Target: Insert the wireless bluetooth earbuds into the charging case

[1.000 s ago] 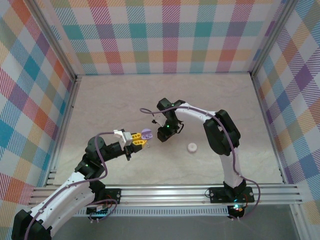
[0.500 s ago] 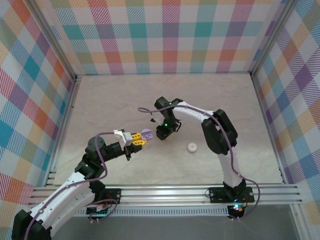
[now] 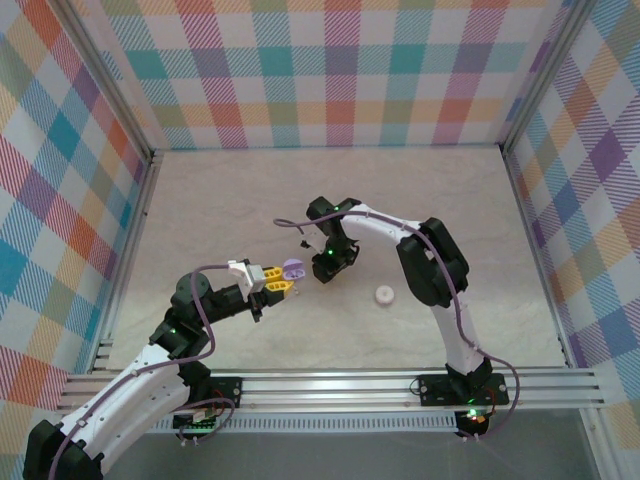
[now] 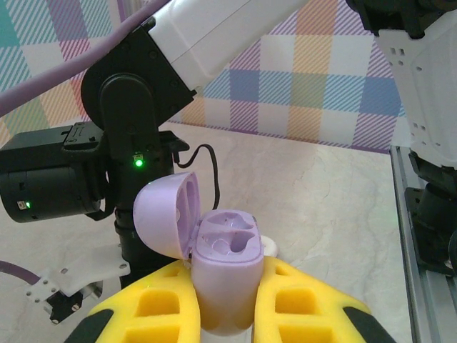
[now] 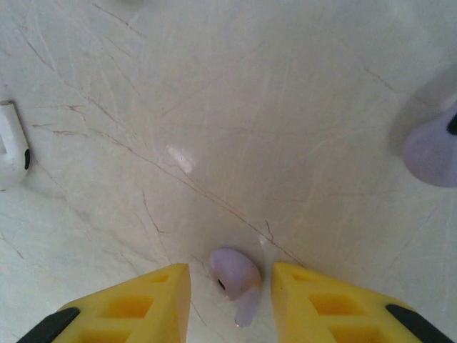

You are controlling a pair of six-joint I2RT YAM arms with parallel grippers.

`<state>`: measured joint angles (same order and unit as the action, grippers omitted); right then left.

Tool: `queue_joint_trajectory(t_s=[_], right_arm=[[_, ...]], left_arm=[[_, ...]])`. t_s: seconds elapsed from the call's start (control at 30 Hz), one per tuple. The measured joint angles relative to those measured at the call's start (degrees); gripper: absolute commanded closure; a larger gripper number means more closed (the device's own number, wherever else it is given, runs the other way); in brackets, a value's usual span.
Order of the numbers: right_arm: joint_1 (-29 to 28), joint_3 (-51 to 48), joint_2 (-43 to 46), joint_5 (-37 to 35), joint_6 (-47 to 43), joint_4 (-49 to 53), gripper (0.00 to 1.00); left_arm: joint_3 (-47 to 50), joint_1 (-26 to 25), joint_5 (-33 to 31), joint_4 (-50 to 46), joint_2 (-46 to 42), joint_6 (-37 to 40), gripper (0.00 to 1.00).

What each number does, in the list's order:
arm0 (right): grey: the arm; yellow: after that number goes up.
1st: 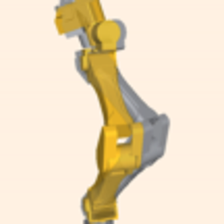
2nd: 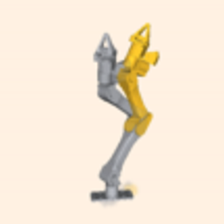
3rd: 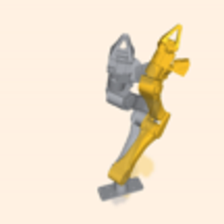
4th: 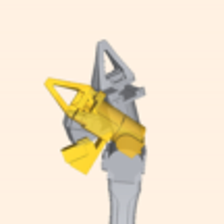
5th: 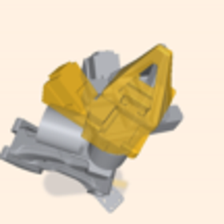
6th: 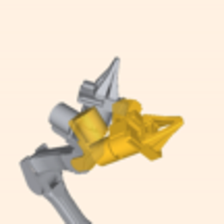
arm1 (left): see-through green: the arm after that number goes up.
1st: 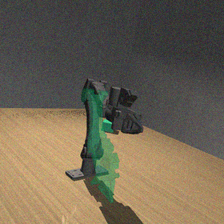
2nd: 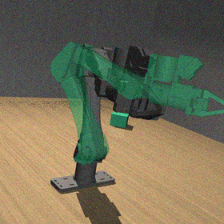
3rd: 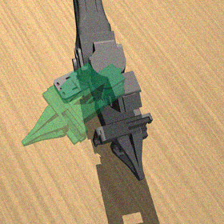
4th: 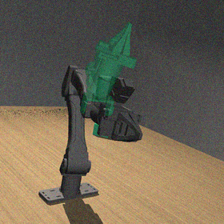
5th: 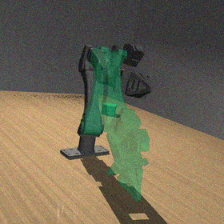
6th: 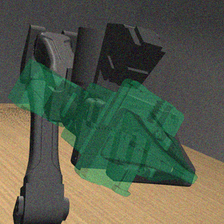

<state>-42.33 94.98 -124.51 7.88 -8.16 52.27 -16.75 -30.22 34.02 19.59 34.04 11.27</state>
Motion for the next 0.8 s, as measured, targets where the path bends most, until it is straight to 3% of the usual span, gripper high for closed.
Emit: queue_joint_trajectory(t_s=[0.8], right_arm=[[-1.0,-0.2,0.2,-3.8,3.8,-0.5,0.74]], left_arm=[[-0.3,0.0,0.4,-0.7,-0.5,0.2,1.00]])
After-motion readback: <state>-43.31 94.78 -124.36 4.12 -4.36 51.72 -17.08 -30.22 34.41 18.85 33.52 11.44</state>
